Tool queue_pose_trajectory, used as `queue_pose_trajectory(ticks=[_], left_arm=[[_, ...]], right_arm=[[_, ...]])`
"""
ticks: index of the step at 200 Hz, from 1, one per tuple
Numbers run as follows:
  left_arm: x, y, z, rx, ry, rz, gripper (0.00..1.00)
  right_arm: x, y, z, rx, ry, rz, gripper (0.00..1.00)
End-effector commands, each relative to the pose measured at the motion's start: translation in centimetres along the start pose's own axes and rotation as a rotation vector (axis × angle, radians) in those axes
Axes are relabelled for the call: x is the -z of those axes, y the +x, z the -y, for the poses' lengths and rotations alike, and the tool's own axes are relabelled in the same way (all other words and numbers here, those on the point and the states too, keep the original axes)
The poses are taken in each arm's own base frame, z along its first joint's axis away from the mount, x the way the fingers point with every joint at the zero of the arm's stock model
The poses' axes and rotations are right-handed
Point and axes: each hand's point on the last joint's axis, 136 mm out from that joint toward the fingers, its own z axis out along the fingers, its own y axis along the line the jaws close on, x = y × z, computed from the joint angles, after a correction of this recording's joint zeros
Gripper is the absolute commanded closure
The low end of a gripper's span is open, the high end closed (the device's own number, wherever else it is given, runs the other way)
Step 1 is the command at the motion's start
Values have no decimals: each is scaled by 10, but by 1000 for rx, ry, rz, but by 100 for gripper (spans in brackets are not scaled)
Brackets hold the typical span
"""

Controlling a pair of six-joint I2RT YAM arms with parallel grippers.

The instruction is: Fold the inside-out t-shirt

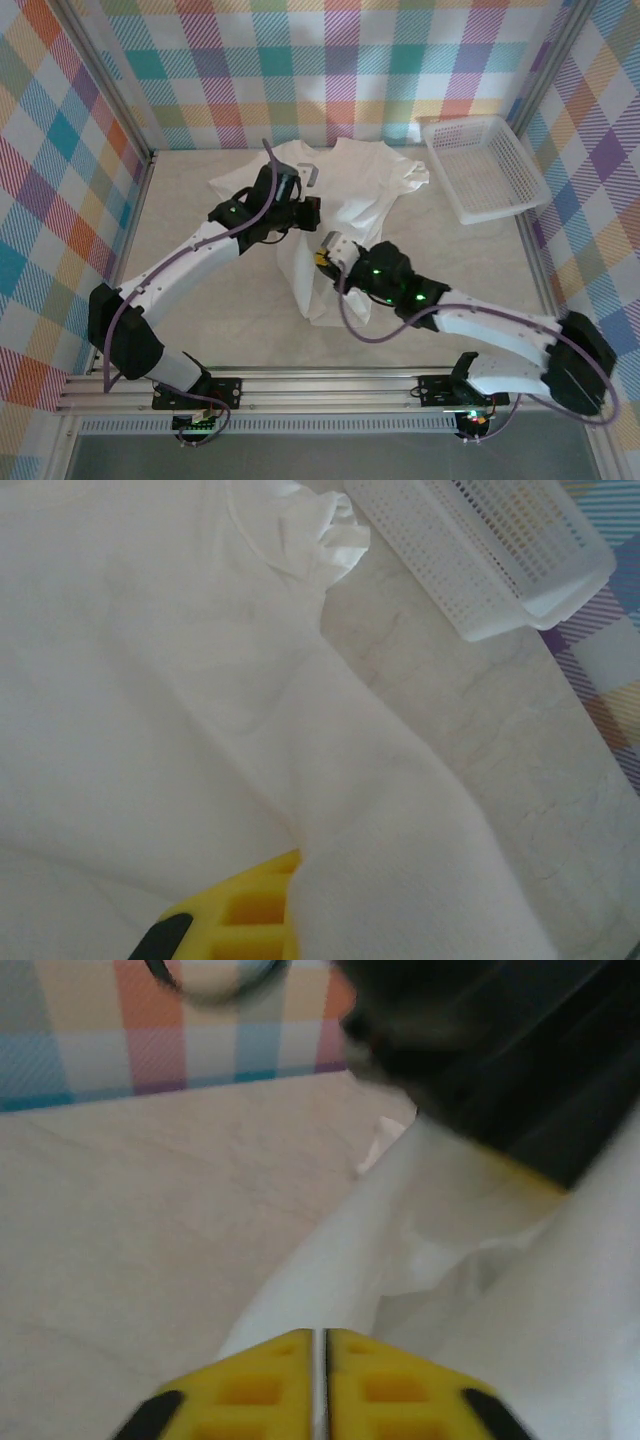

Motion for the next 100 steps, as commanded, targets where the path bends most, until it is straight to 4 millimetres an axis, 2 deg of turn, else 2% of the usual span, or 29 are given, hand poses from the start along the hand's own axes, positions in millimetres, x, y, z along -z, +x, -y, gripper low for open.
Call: queue_pose_trajectory(ticks=[1,12,33,46,56,67,76,87,100], left_arm=[[14,-15,9,24,8,-2,100],[19,-19,13,19,17,-7,100],[27,-25,20,24,29,-13,100],[32,-27,28,24,59,-36,100],[36,-25,34,18,78,-65,100],[39,-22,38,-6,86,-92,100],[41,-18,37,-32,68,-106,100],[43,-16,36,-30,59,-113,100],[46,-19,49,9,122,-108,100]], right_arm=[[-32,8,36,258,228,12,98],[-47,18,57,344,314,-29,100],[-71,48,88,451,363,-118,100],[-76,65,124,502,462,-199,100],[-74,70,153,500,532,-240,100],[-66,74,180,452,571,-272,100],[-58,73,193,371,556,-271,100],[-50,84,201,188,473,-332,100],[-42,90,212,-9,444,-375,98]])
